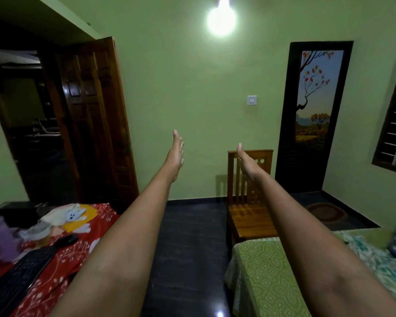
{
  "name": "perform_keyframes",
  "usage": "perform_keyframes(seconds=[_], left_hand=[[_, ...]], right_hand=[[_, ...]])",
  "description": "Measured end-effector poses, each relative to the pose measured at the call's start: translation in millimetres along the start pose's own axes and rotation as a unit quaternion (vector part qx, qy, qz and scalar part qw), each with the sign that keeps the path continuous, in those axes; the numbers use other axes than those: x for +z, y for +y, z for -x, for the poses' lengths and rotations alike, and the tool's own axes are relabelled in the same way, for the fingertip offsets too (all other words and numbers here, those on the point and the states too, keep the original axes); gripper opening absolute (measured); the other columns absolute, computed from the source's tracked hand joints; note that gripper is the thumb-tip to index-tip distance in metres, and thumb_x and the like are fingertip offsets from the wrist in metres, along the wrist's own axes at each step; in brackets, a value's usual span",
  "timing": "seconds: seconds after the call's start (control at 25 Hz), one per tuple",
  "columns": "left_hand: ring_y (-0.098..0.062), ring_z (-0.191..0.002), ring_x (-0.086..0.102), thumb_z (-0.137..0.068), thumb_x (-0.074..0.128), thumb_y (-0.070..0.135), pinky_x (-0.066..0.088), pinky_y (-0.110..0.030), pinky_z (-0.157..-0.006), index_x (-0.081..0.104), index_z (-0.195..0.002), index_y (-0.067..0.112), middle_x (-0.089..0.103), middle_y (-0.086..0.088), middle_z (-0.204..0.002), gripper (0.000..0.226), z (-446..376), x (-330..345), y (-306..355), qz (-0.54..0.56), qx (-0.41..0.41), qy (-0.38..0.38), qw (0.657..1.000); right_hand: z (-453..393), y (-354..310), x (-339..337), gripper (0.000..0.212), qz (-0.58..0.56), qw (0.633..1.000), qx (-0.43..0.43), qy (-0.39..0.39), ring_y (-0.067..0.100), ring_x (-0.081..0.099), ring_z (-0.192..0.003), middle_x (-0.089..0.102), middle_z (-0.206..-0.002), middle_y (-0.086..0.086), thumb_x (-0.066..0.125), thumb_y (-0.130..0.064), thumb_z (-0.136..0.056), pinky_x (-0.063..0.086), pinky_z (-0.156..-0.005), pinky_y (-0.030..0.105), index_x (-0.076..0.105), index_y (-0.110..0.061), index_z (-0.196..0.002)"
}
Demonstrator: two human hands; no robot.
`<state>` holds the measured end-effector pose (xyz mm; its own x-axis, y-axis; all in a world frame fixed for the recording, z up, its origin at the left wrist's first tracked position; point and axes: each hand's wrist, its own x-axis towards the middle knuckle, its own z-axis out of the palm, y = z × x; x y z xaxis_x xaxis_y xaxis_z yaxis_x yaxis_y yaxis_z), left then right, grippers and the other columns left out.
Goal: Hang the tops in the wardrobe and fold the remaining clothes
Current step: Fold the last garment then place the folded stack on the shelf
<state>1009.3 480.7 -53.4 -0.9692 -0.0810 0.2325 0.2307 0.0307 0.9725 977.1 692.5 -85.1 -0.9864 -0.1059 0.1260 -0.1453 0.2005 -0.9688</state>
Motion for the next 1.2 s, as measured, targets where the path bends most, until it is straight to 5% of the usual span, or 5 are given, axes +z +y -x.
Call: perform_keyframes(seconds=[0.28, 0.44, 0.76, 1.0, 1.2], left_hand=[[-0.019, -0.147, 0.012, -0.093, 0.006, 0.066, 0.011, -0.042, -0.118, 0.009, -0.153, 0.022, 0.013, 0.001, -0.16, 0.075, -174, 29, -67, -0.008, -0.032, -0.05, 0.998], [-0.02, -0.146, 0.017, -0.093, 0.011, 0.066, 0.011, -0.045, -0.12, 0.019, -0.152, 0.021, 0.024, 0.003, -0.157, 0.074, -286, 81, -79, -0.003, -0.014, -0.074, 0.997], [-0.022, -0.146, 0.014, -0.101, 0.018, 0.052, 0.009, -0.043, -0.12, 0.016, -0.152, 0.018, 0.018, -0.003, -0.159, 0.061, -436, 250, -110, 0.046, -0.03, -0.244, 0.968], [-0.011, -0.141, 0.02, -0.104, 0.022, 0.041, 0.016, -0.03, -0.115, 0.02, -0.151, 0.015, 0.017, 0.009, -0.154, 0.053, -469, 391, -123, 0.095, -0.038, -0.432, 0.896], [-0.02, -0.146, 0.015, -0.102, 0.021, 0.049, 0.014, -0.037, -0.117, 0.014, -0.152, 0.014, 0.015, -0.003, -0.159, 0.062, -486, 476, -109, 0.081, -0.004, -0.565, 0.821]], right_hand=[[-152, 55, -35, 0.078, 0.003, 0.998, 0.034, 0.045, 0.031, 0.009, -0.146, 0.007, -0.16, 0.005, 0.022, -0.073, -0.089, 0.012, -0.115, 0.054, 0.008, -0.029, -0.153], [-246, 64, -96, 0.103, -0.029, 0.995, 0.023, 0.089, 0.029, 0.009, -0.146, 0.009, -0.161, 0.002, 0.035, -0.09, -0.068, 0.011, -0.116, 0.054, 0.012, -0.035, -0.152], [-319, 94, -239, 0.072, -0.041, 0.959, 0.06, 0.275, 0.022, 0.006, -0.147, 0.006, -0.161, 0.001, 0.042, -0.048, -0.097, 0.009, -0.117, 0.039, 0.006, -0.023, -0.153], [-274, 122, -327, 0.071, -0.029, 0.872, 0.098, 0.479, 0.02, 0.008, -0.147, 0.008, -0.16, -0.001, 0.041, -0.051, -0.097, 0.01, -0.116, 0.039, 0.011, -0.021, -0.154], [-232, 109, -351, 0.078, -0.002, 0.793, 0.109, 0.599, 0.019, 0.009, -0.147, 0.009, -0.16, -0.001, 0.041, -0.06, -0.092, 0.011, -0.116, 0.041, 0.011, -0.022, -0.154]])
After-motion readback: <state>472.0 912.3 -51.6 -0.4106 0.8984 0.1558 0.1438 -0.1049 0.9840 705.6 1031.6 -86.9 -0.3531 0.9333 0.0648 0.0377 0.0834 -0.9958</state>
